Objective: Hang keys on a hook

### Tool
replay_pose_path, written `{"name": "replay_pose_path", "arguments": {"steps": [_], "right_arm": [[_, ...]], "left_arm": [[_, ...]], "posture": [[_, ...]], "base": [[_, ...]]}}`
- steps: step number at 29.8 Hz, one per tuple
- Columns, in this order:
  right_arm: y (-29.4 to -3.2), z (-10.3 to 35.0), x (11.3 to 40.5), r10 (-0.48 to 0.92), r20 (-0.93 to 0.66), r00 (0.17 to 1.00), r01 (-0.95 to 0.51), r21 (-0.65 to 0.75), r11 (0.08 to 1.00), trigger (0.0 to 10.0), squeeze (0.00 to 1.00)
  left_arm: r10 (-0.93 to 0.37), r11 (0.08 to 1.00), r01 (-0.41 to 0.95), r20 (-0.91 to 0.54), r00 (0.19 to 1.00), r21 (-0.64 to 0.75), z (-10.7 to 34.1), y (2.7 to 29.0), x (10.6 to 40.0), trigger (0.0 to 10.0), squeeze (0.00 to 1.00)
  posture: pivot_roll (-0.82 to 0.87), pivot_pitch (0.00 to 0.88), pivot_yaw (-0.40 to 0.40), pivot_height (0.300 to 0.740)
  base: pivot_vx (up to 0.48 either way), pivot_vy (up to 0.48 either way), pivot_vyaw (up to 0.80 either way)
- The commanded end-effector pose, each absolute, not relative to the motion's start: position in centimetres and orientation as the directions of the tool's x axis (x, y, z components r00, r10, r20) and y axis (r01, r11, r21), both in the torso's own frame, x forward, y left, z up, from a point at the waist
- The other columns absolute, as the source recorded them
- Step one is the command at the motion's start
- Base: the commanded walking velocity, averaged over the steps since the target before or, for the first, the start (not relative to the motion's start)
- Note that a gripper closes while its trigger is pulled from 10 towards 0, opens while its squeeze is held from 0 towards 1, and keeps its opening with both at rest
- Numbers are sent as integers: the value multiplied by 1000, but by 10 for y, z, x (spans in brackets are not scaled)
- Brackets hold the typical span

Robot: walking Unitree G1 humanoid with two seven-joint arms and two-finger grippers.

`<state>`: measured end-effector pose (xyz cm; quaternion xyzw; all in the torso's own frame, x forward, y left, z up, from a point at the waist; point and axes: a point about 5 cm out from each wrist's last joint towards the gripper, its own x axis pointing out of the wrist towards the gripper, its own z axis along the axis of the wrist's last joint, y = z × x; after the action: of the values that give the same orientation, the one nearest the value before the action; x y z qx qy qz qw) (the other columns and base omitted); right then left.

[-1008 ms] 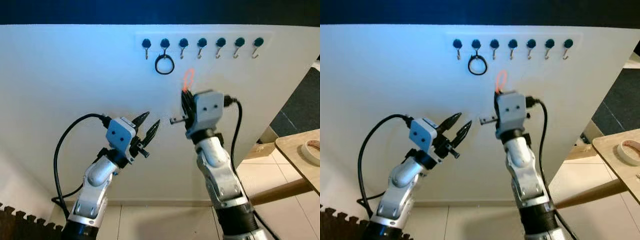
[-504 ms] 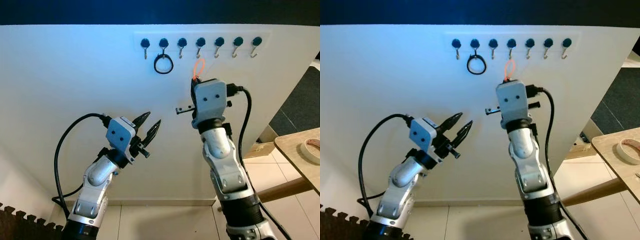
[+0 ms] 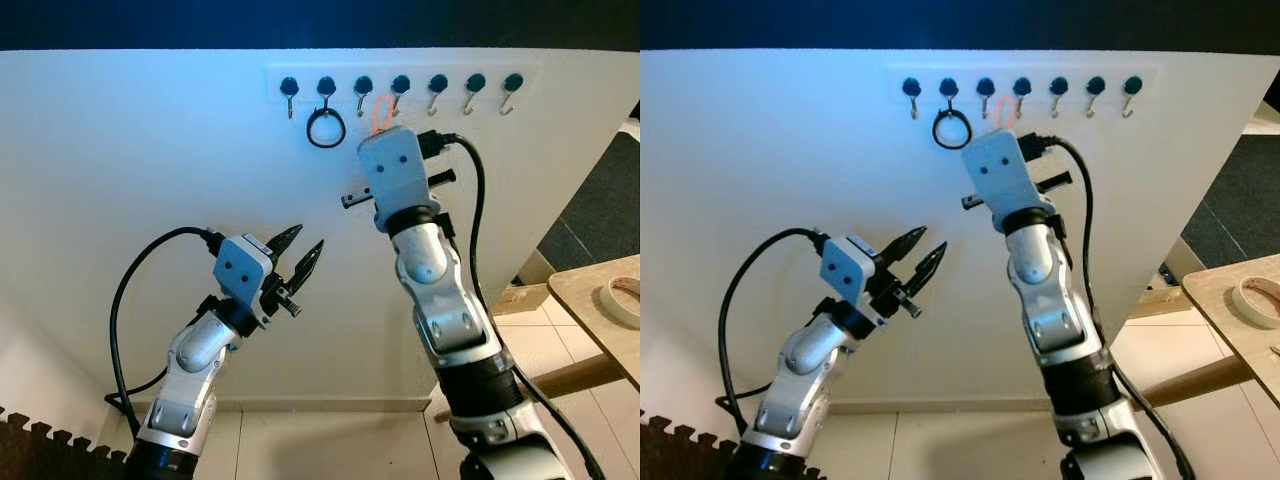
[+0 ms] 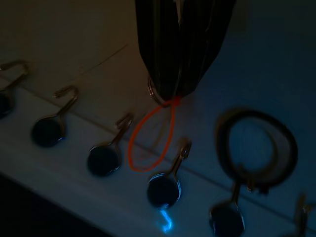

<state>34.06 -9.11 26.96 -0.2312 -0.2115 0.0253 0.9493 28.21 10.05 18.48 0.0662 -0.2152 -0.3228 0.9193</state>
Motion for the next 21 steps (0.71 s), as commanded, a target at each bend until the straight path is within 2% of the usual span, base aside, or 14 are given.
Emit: {"name": "replay_pose_path", "arguments": {"steps": [1, 21], "right_arm": [[-91, 266, 343, 141, 354, 925, 40, -458, 888, 0, 0], [-98, 265, 343, 95, 312, 945, 77, -495, 866, 0, 0]], "left_arm": [[-636, 772, 579, 338, 694, 263, 182, 100, 281, 10000, 0], [-643, 765, 589, 332, 690, 260, 180, 99, 279, 10000, 0]], "posture": [[28, 82, -4, 740], [26, 90, -7, 740]], "base": [[0, 0, 0], [0, 0, 0]]}}
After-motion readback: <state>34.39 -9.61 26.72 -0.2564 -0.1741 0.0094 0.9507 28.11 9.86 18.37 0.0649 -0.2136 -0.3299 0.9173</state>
